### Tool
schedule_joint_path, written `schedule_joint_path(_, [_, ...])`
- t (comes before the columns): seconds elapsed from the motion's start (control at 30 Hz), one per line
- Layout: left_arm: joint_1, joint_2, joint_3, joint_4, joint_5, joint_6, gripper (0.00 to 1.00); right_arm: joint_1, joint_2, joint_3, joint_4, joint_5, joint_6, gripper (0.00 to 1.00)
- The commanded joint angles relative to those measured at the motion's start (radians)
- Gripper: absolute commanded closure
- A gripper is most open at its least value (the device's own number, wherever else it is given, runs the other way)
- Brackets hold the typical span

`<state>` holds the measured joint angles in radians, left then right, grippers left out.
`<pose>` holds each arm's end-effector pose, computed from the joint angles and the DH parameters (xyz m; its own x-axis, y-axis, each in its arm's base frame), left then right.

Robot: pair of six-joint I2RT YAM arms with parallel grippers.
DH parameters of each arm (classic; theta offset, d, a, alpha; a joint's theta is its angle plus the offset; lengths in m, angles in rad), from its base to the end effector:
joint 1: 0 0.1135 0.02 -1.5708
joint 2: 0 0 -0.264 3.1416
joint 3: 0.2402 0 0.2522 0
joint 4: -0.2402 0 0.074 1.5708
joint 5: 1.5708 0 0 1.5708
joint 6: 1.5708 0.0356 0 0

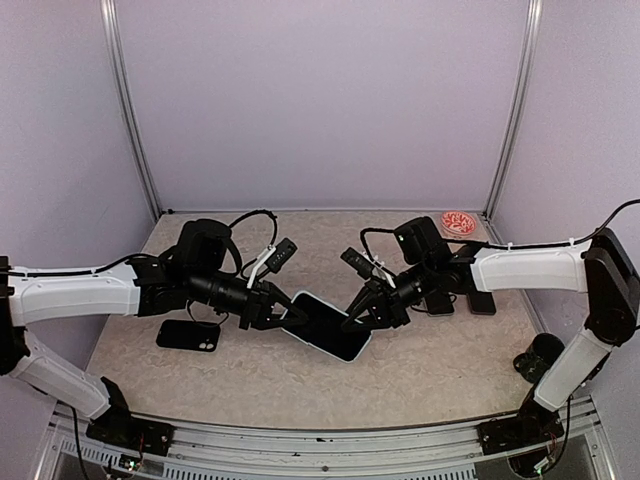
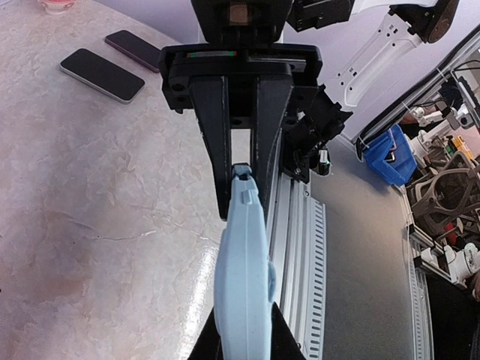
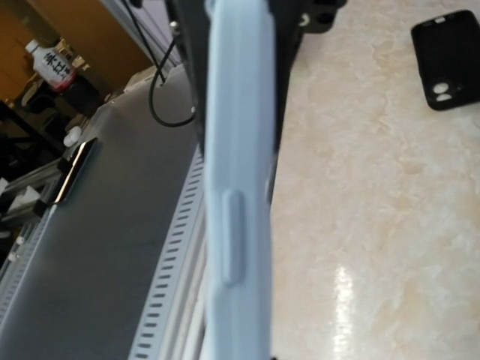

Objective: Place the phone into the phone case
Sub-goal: Pass from the left arm to the right

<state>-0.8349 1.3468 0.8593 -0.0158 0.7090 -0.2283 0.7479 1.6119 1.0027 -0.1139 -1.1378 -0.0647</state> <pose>0.1804 -0.2338 0.2604 -0.5293 0.3286 -0.7822 0.8476 0.1654 -0.5041 0.2220 0.2500 0.2275 -0.4334 -0.4390 -0.7870 -0.8140 -0.1840 0.5509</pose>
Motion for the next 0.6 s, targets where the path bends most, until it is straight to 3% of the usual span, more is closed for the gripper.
schedule_joint_path(0.0, [-0.001, -0.051, 0.042, 0.036, 0.022, 0.021, 1.00, 0.005, -0.021, -0.011, 0.031, -0.098, 0.002, 0.93])
schedule_joint_path(0.07, [0.003, -0.062, 0.038, 0.040, 0.032, 0.019, 1.00, 0.005, -0.045, -0.023, 0.058, -0.129, 0.012, 0.99])
schedule_joint_path(0.27, [0.023, -0.083, 0.032, 0.054, 0.018, -0.002, 0.97, 0.003, -0.103, -0.068, 0.166, -0.176, 0.061, 1.00])
schedule_joint_path(0.33, [0.033, -0.081, 0.032, 0.065, -0.003, -0.022, 0.74, 0.002, -0.104, -0.066, 0.168, -0.139, 0.094, 1.00])
schedule_joint_path(0.57, [0.053, -0.127, -0.006, 0.164, -0.108, -0.115, 0.19, -0.006, -0.129, -0.103, 0.275, -0.060, 0.176, 1.00])
